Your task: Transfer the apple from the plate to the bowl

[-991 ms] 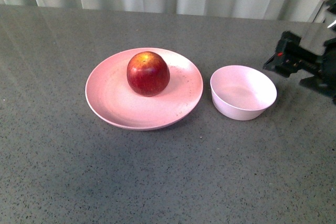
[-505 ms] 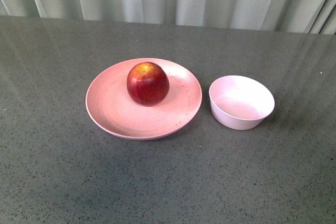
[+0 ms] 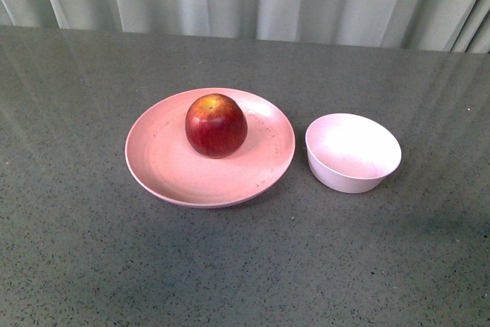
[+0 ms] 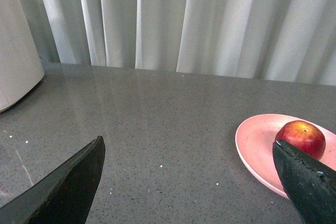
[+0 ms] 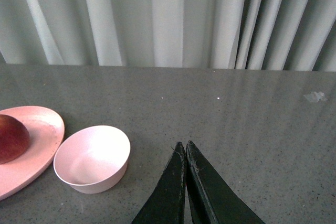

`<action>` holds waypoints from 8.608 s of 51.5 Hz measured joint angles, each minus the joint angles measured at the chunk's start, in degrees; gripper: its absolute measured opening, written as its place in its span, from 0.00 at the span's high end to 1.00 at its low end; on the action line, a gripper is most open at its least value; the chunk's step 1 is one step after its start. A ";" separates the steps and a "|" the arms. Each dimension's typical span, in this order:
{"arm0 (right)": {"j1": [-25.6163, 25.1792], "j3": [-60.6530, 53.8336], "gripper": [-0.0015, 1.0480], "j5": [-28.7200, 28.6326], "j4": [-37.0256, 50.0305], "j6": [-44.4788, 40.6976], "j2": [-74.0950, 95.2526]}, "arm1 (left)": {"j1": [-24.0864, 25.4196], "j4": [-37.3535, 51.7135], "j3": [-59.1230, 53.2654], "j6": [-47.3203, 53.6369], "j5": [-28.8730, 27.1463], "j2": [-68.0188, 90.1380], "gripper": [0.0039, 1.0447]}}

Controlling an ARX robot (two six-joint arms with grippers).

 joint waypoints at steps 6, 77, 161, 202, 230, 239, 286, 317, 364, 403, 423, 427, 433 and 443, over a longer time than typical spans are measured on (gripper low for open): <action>0.00 -1.22 0.98 0.00 -3.15 0.00 -4.28 | 0.00 0.00 0.00 0.00 0.00 0.00 0.08; 0.00 -2.29 0.88 0.13 -31.19 -0.11 -35.06 | 0.00 0.00 0.00 0.00 -0.02 0.00 0.08; 0.02 -2.29 0.09 0.11 -31.19 -0.11 -35.12 | -22.05 30.23 50.97 -7.23 12.09 110.38 0.08; 0.00 -2.29 0.09 0.11 -31.19 -0.11 -35.12 | -22.99 23.80 62.84 -6.23 8.83 122.03 0.08; 0.00 -2.29 0.09 0.11 -31.19 -0.11 -35.12 | -23.89 22.69 64.19 -6.03 7.80 123.08 0.25; 0.02 -2.29 0.09 0.11 -31.19 -0.11 -35.12 | -25.75 22.77 64.13 -3.72 7.74 121.11 0.25; 0.02 -2.29 0.09 0.11 -31.19 -0.11 -35.12 | -41.09 15.89 76.17 -2.36 9.01 125.00 0.26; 0.00 -2.29 0.09 0.11 -31.19 -0.11 -35.12 | -41.05 11.96 84.15 -2.56 7.50 130.42 0.27; 0.02 -2.29 0.09 0.11 -31.19 -0.11 -35.12 | -36.81 21.24 69.16 -9.35 6.01 117.33 0.09; 0.02 -2.29 0.09 0.11 -31.19 -0.11 -35.15 | -11.58 60.87 6.78 -0.15 -11.17 68.41 0.99; 0.02 -2.29 0.09 0.11 -31.19 -0.11 -35.12 | -6.43 48.98 1.68 -0.15 -6.05 51.49 0.99; 0.00 -2.29 0.09 0.11 -31.19 -0.11 -35.12 | -5.88 46.86 1.27 -0.15 -5.55 48.85 0.99; 0.02 -2.29 0.09 0.11 -31.19 -0.11 -35.12 | -1.64 41.99 0.44 -0.04 -0.57 43.06 0.99; 0.00 -2.29 0.09 0.11 -31.19 -0.11 -35.12 | -0.35 34.91 0.04 -0.02 0.00 34.99 0.99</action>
